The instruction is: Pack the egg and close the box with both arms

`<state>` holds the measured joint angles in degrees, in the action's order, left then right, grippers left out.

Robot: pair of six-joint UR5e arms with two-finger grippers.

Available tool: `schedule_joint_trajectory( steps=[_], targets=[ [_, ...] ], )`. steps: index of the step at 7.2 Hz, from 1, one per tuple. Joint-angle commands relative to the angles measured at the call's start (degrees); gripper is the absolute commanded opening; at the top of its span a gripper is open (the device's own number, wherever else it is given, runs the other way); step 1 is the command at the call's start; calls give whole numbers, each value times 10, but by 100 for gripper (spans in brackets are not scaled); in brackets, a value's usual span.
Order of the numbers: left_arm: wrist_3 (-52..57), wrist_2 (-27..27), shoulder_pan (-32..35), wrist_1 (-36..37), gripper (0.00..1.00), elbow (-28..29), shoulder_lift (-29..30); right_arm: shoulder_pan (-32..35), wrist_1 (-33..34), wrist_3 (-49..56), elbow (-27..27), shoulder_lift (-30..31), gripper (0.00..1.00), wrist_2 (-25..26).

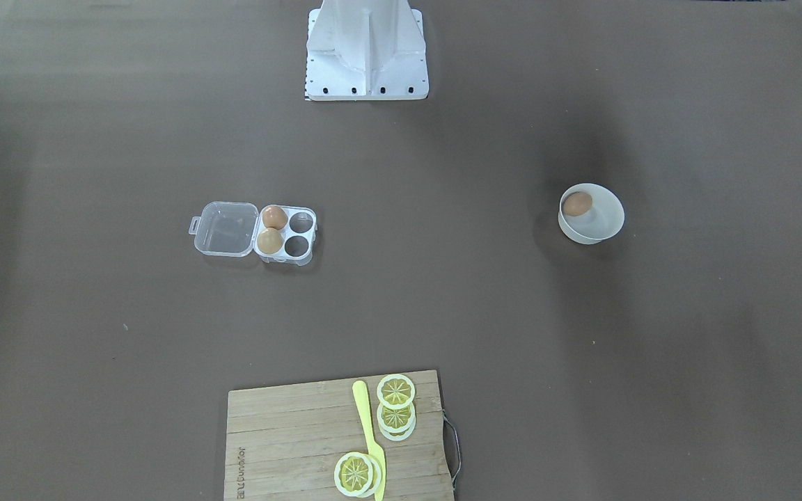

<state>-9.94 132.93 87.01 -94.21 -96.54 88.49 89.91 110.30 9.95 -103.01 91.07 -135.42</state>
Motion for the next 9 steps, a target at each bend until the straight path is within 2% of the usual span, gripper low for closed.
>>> schedule_joint_trajectory(
  steps=[1, 9],
  targets=[
    [3, -1, 0, -4, 98, -2, -2, 0, 0, 0, 0, 0, 100, 1],
    [-15, -4, -3, 4, 98, -6, 19, 0, 0, 0, -24, 1, 100, 6]
  ],
)
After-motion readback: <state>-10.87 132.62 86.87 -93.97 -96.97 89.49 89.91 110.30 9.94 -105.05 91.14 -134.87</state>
